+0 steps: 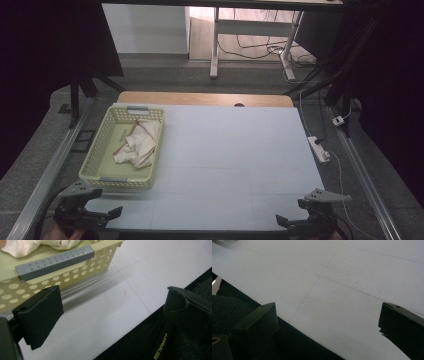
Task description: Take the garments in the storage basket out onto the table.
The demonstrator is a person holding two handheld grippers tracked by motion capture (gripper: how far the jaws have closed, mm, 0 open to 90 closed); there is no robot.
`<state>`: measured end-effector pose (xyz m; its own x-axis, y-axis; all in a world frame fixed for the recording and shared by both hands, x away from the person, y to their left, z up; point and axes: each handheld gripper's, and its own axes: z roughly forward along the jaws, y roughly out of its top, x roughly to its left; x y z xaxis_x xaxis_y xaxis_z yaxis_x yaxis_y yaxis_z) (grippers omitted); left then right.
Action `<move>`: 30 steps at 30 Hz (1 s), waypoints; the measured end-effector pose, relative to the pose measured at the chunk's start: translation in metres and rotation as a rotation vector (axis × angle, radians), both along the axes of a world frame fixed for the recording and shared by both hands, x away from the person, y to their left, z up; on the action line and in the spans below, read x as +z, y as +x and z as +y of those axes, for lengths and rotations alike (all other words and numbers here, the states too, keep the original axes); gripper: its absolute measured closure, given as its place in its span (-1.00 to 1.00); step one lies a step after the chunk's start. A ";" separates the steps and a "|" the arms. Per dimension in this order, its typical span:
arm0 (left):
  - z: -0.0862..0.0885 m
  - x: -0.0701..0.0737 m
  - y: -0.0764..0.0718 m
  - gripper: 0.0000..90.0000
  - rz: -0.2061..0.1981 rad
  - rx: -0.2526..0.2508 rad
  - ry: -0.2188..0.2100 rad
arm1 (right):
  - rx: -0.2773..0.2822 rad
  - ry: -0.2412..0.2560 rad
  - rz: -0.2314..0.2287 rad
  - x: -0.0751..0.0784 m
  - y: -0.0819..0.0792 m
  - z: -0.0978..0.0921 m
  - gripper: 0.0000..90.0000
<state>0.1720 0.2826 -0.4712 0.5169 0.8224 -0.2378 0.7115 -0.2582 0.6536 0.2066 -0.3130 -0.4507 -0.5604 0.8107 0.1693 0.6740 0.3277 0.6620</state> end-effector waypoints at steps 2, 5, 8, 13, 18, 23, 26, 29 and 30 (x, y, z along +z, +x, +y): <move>0.000 0.000 0.001 -0.94 0.006 -0.007 -0.008 | 0.001 0.000 0.002 0.000 0.000 0.000 -0.95; -0.001 0.001 0.002 -0.95 0.000 -0.020 -0.006 | 0.003 -0.006 0.003 0.000 0.000 0.001 -0.95; -0.003 0.002 0.004 -0.95 -0.006 -0.032 -0.001 | 0.009 -0.015 0.004 0.000 0.000 0.002 -0.95; -0.005 0.004 0.006 -0.95 -0.029 -0.043 0.010 | 0.010 -0.016 0.006 -0.001 0.000 0.002 -0.95; -0.006 0.006 0.011 -0.95 -0.037 -0.052 0.010 | 0.012 -0.019 0.009 -0.001 0.001 0.002 -0.95; -0.007 0.007 0.016 -0.95 -0.041 -0.053 0.018 | 0.013 -0.018 0.011 -0.001 0.001 0.002 -0.95; -0.008 0.007 0.018 -0.95 -0.041 -0.054 0.012 | 0.014 -0.017 0.011 -0.001 0.001 0.002 -0.95; -0.009 0.007 0.021 -0.95 -0.040 -0.058 0.008 | 0.016 -0.014 0.012 -0.001 0.001 0.002 -0.95; -0.009 0.007 0.022 -0.95 -0.039 -0.059 0.009 | 0.016 -0.014 0.012 -0.001 0.001 0.002 -0.95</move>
